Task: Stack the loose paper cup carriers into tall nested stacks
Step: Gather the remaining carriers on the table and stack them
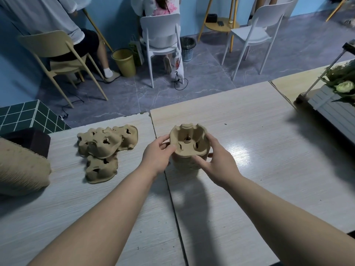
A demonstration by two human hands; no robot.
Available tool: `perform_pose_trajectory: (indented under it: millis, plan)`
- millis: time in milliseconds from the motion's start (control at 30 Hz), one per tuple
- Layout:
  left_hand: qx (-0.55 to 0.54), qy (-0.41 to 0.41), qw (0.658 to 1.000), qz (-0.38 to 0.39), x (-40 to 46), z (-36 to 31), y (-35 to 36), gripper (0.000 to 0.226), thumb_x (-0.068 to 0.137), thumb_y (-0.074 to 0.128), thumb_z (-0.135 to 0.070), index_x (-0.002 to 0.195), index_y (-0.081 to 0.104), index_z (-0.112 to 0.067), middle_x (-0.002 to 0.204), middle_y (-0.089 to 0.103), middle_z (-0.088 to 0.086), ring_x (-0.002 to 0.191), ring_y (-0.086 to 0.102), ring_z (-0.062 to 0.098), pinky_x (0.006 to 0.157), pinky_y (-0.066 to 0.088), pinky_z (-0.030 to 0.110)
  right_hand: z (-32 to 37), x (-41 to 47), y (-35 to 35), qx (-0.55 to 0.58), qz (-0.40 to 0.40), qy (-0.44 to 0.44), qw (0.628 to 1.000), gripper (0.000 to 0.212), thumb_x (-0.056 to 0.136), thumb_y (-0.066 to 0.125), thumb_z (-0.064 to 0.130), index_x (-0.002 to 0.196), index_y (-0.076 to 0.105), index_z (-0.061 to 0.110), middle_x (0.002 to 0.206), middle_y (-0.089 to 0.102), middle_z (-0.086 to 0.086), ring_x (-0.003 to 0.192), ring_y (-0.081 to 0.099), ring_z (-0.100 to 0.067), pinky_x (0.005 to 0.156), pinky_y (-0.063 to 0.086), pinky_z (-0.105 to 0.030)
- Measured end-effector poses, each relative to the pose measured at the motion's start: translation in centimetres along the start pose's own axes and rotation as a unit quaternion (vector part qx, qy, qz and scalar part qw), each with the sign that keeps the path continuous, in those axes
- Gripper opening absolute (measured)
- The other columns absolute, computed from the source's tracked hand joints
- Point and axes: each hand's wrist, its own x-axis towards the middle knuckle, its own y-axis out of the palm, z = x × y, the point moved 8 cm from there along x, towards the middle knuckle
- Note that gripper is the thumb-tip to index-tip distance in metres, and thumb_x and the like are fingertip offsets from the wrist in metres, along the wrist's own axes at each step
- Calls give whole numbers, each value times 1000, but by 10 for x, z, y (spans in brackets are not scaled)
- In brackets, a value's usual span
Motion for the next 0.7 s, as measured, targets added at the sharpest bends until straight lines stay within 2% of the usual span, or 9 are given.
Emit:
perform_pose_trajectory:
  millis: [133, 200, 267, 400, 533, 633, 700]
  plan:
    - [-4, 1, 1000, 1, -6, 2, -4, 41, 89, 66, -26, 128, 57, -36, 122, 67, -1, 108, 64, 13, 79, 56, 36, -5, -3, 6, 5, -3, 25, 1000, 65, 87, 59, 46, 143, 28, 40, 130, 53, 17, 101, 61, -8, 87, 47, -30]
    - [-7, 2, 1000, -6, -9, 6, -9, 42, 89, 66, -25, 128, 58, -35, 122, 67, 0, 106, 65, 14, 81, 59, 41, -3, -6, 11, 4, 1, 30, 1000, 63, 89, 58, 44, 144, 30, 37, 131, 54, 14, 102, 61, -10, 88, 47, -31]
    - [-4, 2, 1000, -11, -14, 10, -16, 41, 88, 66, -25, 127, 59, -35, 121, 68, 1, 108, 65, 14, 85, 58, 45, 1, -9, 17, 7, 6, 28, 1000, 62, 89, 58, 43, 144, 31, 36, 130, 55, 14, 100, 62, -10, 88, 48, -32]
    - [-6, 0, 999, -31, -27, 22, -39, 36, 88, 65, -24, 121, 61, -38, 117, 69, -2, 112, 62, 12, 80, 57, 36, 17, -21, 36, 16, 16, 18, 1000, 61, 88, 60, 40, 143, 33, 36, 124, 55, 17, 94, 63, -9, 85, 49, -31]
    - [-10, -4, 998, -55, -46, 40, -69, 41, 81, 65, -34, 122, 60, -39, 116, 70, -5, 111, 63, 11, 83, 57, 38, 37, -34, 63, 23, 34, 1, 999, 62, 87, 62, 39, 142, 33, 38, 125, 57, 15, 92, 63, -9, 87, 51, -35]
    - [-14, -2, 997, -74, -59, 56, -93, 37, 90, 63, -22, 125, 59, -33, 118, 69, -2, 102, 65, 11, 76, 56, 38, 52, -45, 83, 11, 52, -15, 998, 63, 86, 63, 40, 142, 34, 36, 123, 56, 13, 91, 63, -11, 86, 51, -36]
    - [-13, -2, 997, -80, -67, 65, -108, 37, 91, 64, -20, 126, 59, -31, 117, 68, -3, 104, 65, 11, 82, 56, 39, 64, -53, 96, 15, 59, -27, 998, 61, 86, 64, 37, 141, 37, 34, 120, 57, 13, 91, 62, -10, 86, 51, -34]
